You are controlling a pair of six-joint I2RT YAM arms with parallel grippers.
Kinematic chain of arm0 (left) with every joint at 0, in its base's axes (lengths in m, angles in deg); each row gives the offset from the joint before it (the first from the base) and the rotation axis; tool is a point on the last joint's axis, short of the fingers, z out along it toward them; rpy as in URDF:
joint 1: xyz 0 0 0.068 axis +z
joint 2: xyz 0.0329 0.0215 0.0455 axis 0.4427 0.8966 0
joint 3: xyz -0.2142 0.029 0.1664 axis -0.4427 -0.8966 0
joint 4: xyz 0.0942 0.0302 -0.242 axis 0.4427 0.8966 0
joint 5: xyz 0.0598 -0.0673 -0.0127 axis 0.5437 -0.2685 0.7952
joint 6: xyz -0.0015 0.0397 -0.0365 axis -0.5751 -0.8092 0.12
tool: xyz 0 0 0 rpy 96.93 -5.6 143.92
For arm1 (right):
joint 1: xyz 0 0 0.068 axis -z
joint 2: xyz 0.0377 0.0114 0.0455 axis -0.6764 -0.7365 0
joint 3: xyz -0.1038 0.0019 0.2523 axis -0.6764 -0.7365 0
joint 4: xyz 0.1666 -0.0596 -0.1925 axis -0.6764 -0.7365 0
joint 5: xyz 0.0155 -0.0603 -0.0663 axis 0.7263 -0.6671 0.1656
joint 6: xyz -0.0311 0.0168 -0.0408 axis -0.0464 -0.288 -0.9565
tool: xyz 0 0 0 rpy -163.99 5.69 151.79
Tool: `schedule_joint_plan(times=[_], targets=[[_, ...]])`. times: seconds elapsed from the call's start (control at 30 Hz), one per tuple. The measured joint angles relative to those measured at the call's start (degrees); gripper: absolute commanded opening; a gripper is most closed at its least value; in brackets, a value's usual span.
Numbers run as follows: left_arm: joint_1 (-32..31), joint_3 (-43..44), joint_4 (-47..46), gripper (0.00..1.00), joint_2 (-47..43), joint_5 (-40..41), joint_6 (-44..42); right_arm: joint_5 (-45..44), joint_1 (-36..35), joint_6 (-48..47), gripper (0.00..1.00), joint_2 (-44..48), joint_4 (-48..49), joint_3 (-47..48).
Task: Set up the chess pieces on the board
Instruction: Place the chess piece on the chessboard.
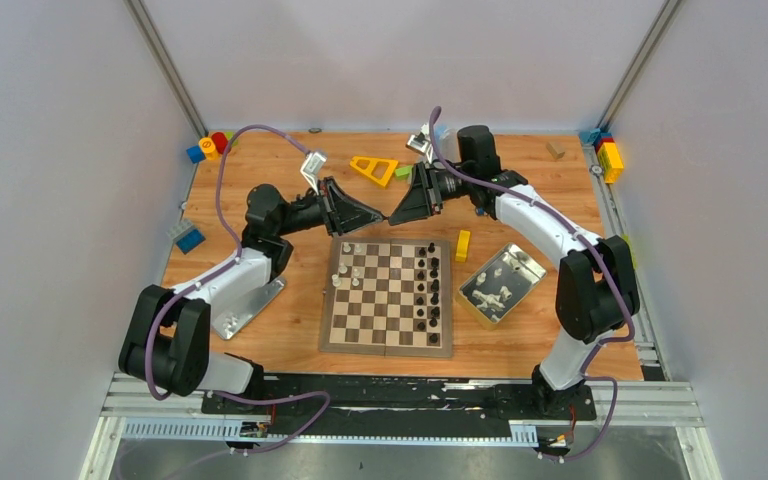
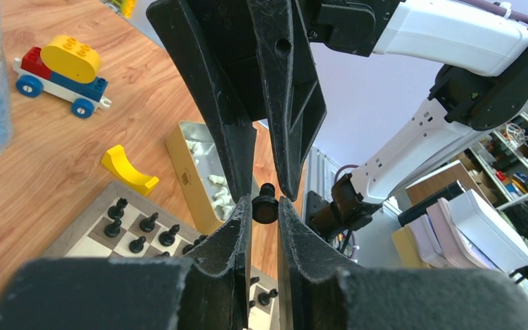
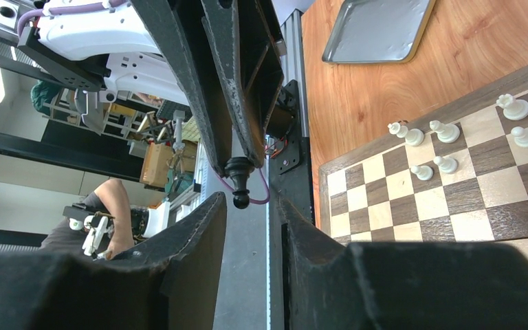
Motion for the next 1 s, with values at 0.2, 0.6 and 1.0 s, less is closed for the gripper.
schedule_joint_plan(times=[0.2,0.6,1.0], targets=[[-0.68,-0.83,0.09,0.0,0.0,0.15,-1.14,0.07,0.0,0.48,0.27,0.0,0.02,0.22],[-0.94,-0.83,0.28,0.0,0.0,0.2,-2.6,0.44,0.0,0.92,0.18,-0.39,0.22,0.9],[-0.94,-1.11,0.28,0.0,0.0,0.76,-3.23,0.83,-0.17,1.07,0.19,-0.7,0.35,0.9]])
